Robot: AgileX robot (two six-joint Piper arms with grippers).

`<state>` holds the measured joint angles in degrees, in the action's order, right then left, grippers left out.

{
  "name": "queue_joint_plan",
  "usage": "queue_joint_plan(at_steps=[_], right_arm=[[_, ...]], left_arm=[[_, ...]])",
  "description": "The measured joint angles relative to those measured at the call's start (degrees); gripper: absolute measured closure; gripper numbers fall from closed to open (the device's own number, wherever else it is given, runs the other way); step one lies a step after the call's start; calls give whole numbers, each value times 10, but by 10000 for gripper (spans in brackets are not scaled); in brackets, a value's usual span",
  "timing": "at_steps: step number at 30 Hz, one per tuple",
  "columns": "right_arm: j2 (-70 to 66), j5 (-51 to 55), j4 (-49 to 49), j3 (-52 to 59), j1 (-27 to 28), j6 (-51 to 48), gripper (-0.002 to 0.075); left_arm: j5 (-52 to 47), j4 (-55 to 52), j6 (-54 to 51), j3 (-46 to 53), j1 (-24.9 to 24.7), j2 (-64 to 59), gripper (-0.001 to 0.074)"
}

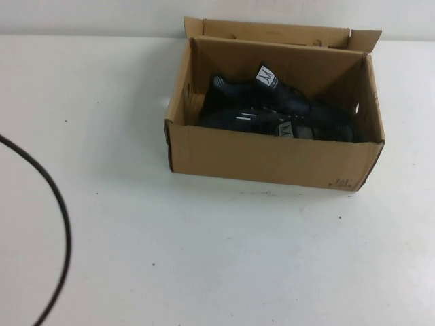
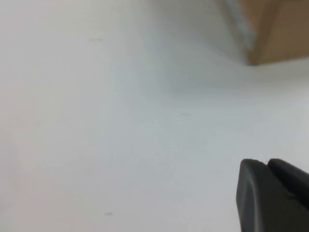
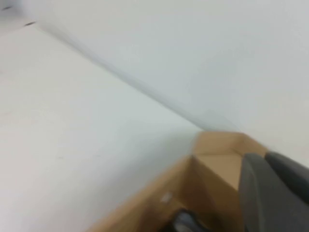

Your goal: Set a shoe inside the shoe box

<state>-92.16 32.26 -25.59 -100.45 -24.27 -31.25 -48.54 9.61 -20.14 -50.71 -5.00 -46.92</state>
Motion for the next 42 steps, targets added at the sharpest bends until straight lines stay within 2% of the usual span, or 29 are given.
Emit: queue_joint_plan(at_steps=[3, 6, 8, 10, 16, 20, 24, 31, 36, 42], right_arm=[[67, 16, 162, 27, 0, 163, 743], [139, 32, 321, 84, 0, 303, 743], [186, 41, 397, 131, 0, 365, 743], [241, 43, 425, 185, 0, 390, 743], [402, 43, 420, 367, 0, 407, 743], [519, 44, 372, 487, 0, 355, 743], [632, 37, 326, 607, 0, 297, 743], [786, -59, 319, 786, 0, 303, 743], [824, -83, 320, 849, 0, 305, 743], [827, -89, 291, 860, 0, 307, 743]], left_arm=[[26, -59, 46, 0, 0, 24, 736], [55, -71, 52, 2, 0, 75, 736], [81, -72, 51, 14, 0, 113, 736], [106, -73, 50, 34, 0, 153, 736], [137, -20, 32, 127, 0, 269, 736], [137, 53, -10, 193, 0, 318, 736], [146, 135, -43, 246, 0, 333, 736], [184, 186, -109, 277, -1, 335, 736], [187, 193, -122, 277, -16, 335, 736], [187, 194, -122, 277, -20, 335, 736]])
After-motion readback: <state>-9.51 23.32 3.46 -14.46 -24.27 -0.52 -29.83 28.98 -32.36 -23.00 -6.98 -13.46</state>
